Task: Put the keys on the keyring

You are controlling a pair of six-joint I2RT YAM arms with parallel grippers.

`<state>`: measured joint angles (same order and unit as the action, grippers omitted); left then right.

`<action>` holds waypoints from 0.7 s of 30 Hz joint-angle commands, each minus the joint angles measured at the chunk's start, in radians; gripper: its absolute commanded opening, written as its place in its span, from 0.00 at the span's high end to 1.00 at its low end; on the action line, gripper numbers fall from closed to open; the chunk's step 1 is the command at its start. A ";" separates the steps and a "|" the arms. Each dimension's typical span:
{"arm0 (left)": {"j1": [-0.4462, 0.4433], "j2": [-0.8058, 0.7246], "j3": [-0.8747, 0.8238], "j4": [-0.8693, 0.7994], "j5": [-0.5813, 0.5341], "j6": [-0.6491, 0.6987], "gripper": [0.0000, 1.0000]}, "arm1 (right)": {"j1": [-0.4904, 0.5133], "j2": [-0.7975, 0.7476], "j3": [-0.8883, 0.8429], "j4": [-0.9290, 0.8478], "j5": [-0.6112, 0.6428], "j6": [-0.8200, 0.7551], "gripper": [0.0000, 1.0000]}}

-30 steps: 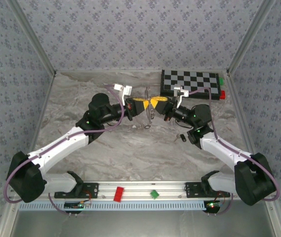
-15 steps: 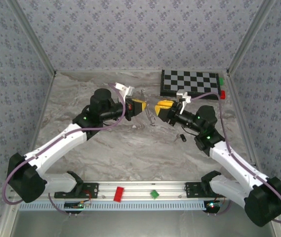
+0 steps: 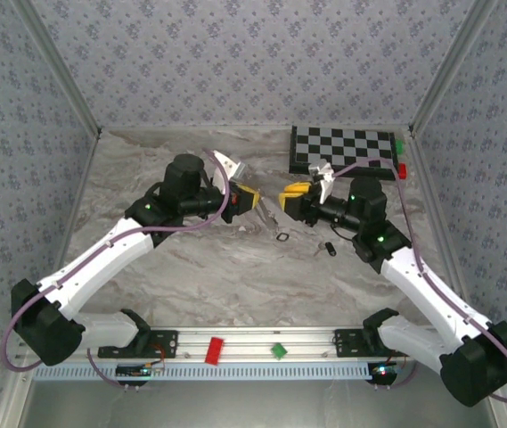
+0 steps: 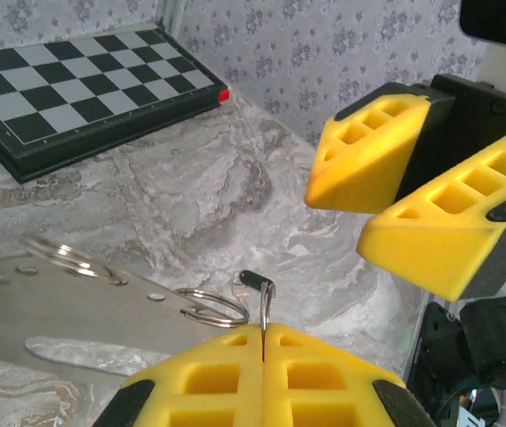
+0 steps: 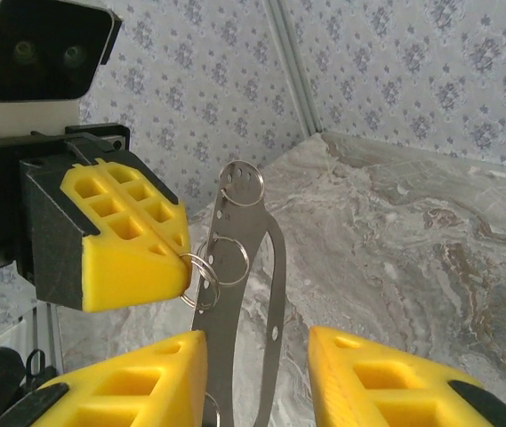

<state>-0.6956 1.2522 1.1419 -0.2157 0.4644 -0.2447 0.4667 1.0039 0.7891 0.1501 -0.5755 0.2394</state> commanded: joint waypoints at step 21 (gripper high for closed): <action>0.004 0.023 0.047 -0.032 0.106 0.044 1.00 | 0.116 0.098 0.057 0.043 0.019 -0.098 0.82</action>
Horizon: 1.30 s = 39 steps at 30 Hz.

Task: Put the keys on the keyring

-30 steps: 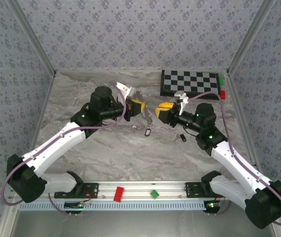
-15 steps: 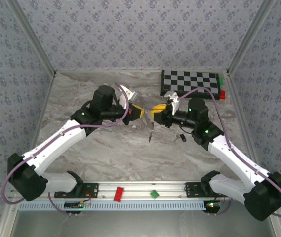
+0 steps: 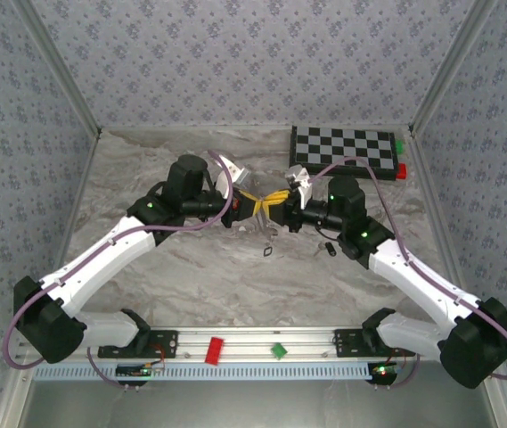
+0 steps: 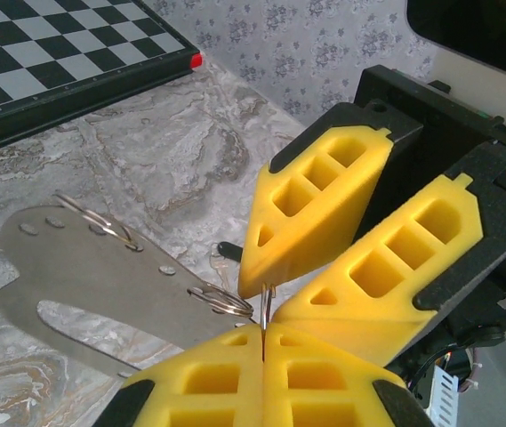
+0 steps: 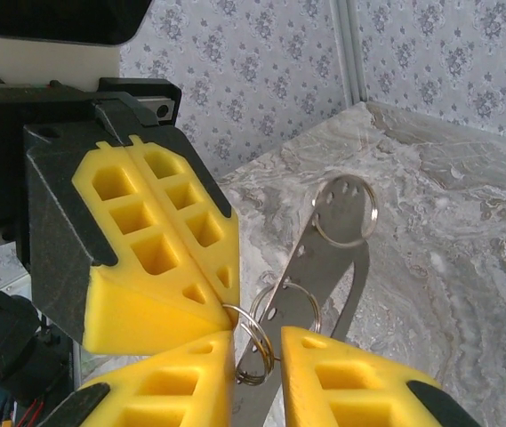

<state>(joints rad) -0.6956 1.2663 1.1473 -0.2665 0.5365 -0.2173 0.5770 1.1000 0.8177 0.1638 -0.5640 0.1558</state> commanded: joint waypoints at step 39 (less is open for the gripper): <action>0.019 -0.109 -0.116 0.372 -0.088 -0.249 0.69 | -0.055 -0.014 -0.139 0.438 -0.029 0.321 1.00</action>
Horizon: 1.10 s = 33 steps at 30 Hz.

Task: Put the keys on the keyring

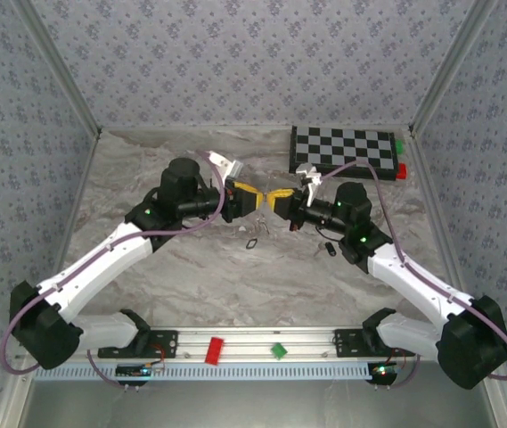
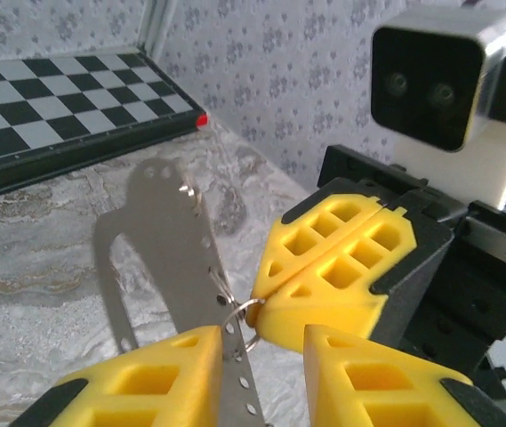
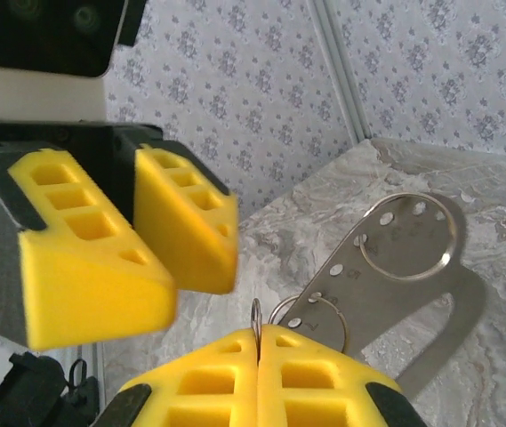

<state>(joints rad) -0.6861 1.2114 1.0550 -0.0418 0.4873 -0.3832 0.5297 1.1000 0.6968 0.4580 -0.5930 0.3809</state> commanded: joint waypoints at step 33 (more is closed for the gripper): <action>0.028 0.048 -0.156 0.694 0.199 -0.472 0.64 | -0.028 0.039 -0.075 0.511 -0.024 0.357 1.00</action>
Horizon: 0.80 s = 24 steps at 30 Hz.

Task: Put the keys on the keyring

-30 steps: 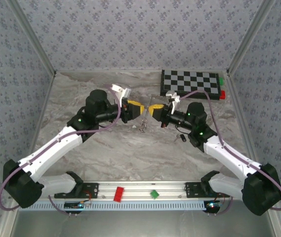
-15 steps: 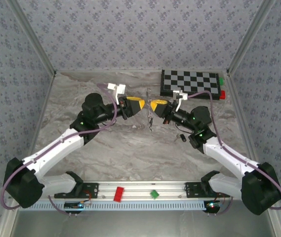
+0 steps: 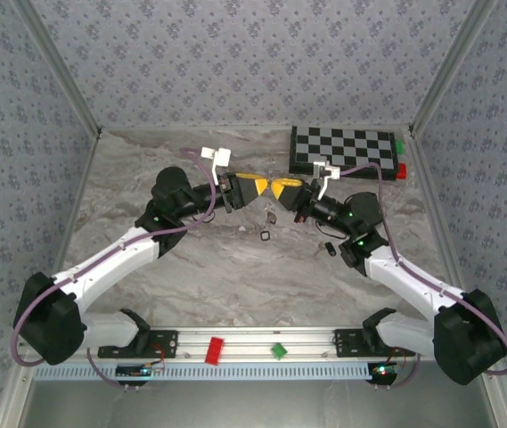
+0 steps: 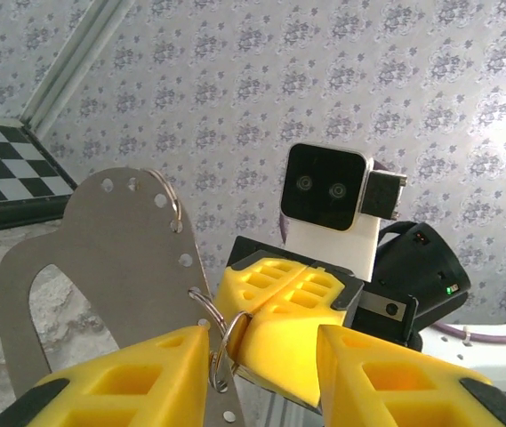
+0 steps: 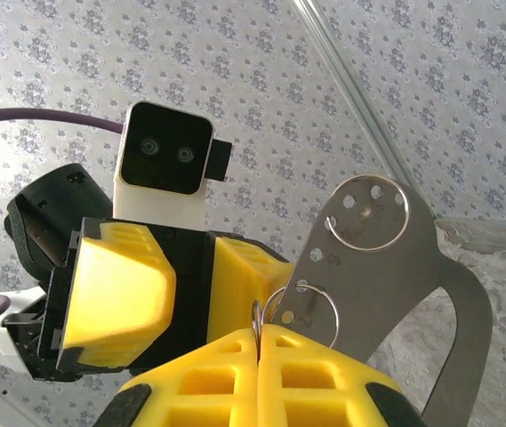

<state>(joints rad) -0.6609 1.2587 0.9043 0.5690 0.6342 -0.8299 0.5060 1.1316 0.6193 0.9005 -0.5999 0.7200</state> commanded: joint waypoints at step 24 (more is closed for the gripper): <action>-0.007 -0.031 -0.023 0.108 0.088 -0.017 0.80 | -0.019 0.072 0.005 0.112 -0.017 0.044 1.00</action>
<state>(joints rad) -0.6609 1.2678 0.8761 0.6037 0.6727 -0.8509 0.4969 1.1923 0.6193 0.9787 -0.6254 0.7528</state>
